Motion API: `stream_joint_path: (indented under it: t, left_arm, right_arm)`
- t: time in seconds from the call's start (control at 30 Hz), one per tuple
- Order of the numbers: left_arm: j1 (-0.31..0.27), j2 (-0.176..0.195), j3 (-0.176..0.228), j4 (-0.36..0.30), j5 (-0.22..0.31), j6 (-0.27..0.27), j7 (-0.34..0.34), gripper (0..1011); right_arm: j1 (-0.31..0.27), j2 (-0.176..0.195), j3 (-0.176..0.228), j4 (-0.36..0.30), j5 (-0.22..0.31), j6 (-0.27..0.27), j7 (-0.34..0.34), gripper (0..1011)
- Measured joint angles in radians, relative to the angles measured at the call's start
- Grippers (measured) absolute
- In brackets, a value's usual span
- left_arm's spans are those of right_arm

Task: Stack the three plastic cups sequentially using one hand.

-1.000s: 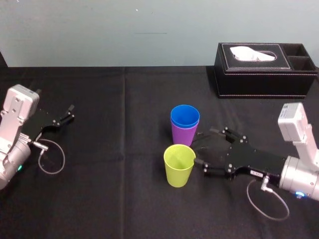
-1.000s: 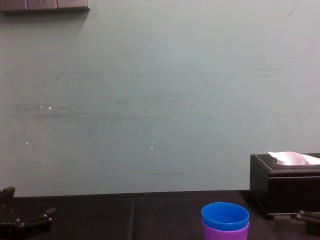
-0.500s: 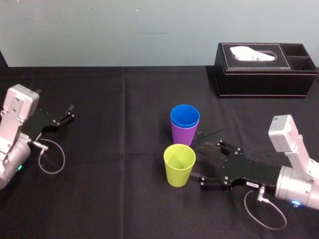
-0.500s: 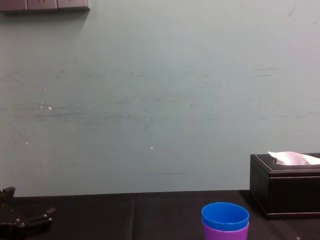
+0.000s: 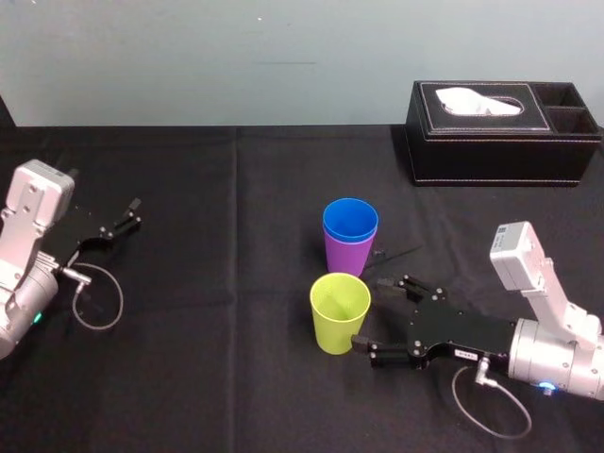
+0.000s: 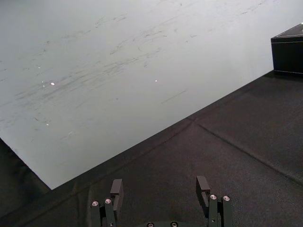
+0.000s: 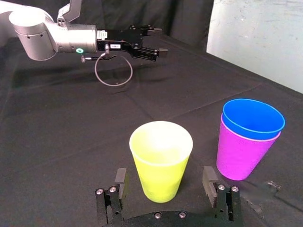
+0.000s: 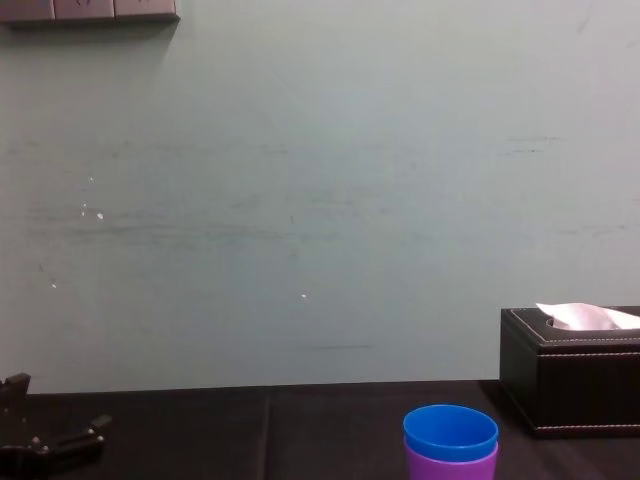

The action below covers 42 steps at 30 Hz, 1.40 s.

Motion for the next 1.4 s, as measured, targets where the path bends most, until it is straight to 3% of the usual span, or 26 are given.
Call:
stream_joint_path:
  t: [0.53,1.07,1.4]
  left_arm:
    - [0.000,0.000,0.000,0.000,0.000,0.000,0.000,1011]
    - [0.000,0.000,0.000,0.000,0.000,0.000,0.000,1011]
    - [0.000,0.000,0.000,0.000,0.000,0.000,0.000,1011]
  right_arm:
    - [0.052,-0.030,-0.041,0.045,0.001,0.000,0.018,1003]
    - [0.128,-0.088,-0.096,0.116,-0.035,0.004,0.021,1003]
    - [0.131,-0.090,-0.098,0.119,-0.038,0.005,0.021,1003]
